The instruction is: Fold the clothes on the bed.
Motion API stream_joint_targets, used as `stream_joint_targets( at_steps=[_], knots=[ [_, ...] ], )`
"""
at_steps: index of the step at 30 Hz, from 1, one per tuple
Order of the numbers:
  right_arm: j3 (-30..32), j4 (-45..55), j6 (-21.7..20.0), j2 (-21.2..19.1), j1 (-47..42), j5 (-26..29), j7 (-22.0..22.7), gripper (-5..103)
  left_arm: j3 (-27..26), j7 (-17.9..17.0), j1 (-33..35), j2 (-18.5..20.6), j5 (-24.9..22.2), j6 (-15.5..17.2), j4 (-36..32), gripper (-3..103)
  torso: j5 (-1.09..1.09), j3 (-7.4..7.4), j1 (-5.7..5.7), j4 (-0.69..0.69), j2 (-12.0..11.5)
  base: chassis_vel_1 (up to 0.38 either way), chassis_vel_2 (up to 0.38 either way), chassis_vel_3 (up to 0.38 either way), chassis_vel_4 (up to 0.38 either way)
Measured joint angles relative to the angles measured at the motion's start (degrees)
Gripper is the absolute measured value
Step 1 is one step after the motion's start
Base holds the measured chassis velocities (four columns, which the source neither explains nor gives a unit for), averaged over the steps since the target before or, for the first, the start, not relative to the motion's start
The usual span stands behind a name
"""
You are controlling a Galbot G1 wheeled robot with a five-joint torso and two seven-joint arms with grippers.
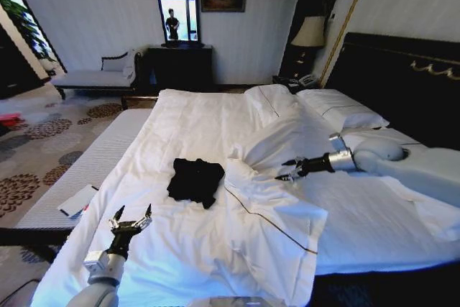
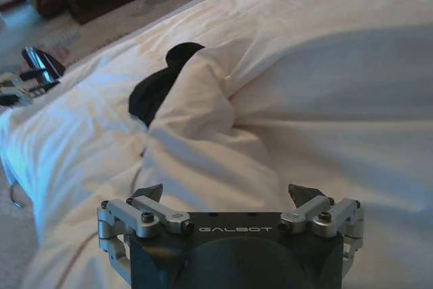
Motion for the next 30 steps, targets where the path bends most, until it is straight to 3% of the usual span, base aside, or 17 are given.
stream_joint_targets(
  at_steps=[17, 29, 30],
  knots=[
    [0.7, -3.4, 0.5, -2.1, -5.7, -5.8, -0.1, 100, -1.4, 0.6, 1.0, -0.8, -0.7, -0.9, 0.8, 100, -0.02, 0.01, 0.00, 0.02, 0.0, 0.000, 0.000, 0.000, 0.000],
    [0.0, 1.5, -0.3, -0.2, -7.1, -6.2, 1.8, 102, -0.9, 0.4, 0.0, -1.0, -1.2, -0.8, 1.8, 100, -0.02, 0.01, 0.00, 0.02, 0.0, 0.000, 0.000, 0.000, 0.000],
    [-0.1, 1.7, -0.3, 0.0, -7.0, -6.2, 1.7, 97, -0.9, 0.4, 0.0, -1.0, -1.2, -0.8, 1.9, 100, -0.02, 0.01, 0.01, 0.01, 0.0, 0.000, 0.000, 0.000, 0.000]
  ],
)
